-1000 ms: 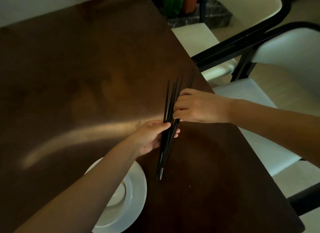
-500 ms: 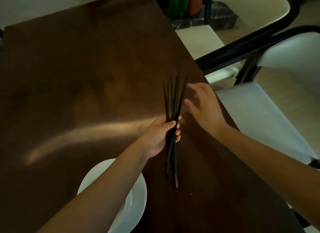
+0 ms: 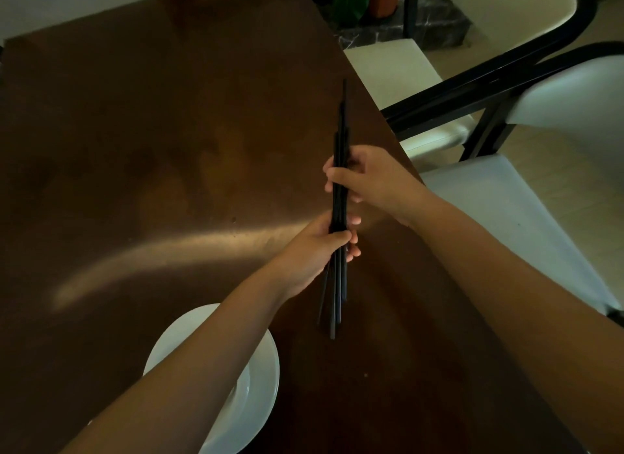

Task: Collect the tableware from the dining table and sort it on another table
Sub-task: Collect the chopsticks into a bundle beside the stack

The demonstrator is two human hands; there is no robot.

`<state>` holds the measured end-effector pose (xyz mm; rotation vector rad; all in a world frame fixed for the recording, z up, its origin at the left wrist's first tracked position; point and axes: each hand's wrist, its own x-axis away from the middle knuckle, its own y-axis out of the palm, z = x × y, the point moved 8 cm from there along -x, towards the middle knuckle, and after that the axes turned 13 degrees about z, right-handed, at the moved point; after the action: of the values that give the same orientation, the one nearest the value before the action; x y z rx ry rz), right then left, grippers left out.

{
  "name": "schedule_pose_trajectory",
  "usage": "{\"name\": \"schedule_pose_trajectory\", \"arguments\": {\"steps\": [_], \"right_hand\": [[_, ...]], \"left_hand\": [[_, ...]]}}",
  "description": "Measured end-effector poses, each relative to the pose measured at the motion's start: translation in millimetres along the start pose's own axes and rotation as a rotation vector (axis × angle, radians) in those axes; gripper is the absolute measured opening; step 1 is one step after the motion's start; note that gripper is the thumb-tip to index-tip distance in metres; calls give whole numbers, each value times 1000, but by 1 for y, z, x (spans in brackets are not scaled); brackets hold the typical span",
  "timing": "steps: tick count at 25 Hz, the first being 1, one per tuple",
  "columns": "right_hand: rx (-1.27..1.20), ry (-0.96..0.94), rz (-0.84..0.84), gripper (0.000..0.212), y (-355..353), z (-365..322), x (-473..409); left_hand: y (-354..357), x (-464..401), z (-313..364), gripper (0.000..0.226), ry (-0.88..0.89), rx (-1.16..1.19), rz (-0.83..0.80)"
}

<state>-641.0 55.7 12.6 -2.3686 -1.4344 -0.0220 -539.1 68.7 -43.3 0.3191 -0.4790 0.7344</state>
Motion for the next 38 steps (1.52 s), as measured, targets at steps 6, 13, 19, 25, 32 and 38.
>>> {"name": "schedule_pose_trajectory", "arguments": {"steps": [6, 13, 19, 25, 32, 38], "right_hand": [[-31, -136, 13, 10, -30, -39, 7], [-442, -8, 209, 18, -82, -47, 7], [-428, -23, 202, 17, -71, -60, 28], [-413, 42, 158, 16, -51, -44, 37], [-433, 265, -100, 12, 9, -17, 56], [-236, 426, -307, 5, 66, 32, 104]], "left_hand": [[-15, 6, 15, 39, 9, 26, -157], [-29, 33, -26, 63, -306, 475, 100], [-14, 38, -13, 56, -254, 1161, 353], [-25, 79, -6, 43, -162, 787, 374], [-30, 162, -41, 33, -44, 313, 458], [-12, 207, -122, 33, -323, 757, 517]]}}
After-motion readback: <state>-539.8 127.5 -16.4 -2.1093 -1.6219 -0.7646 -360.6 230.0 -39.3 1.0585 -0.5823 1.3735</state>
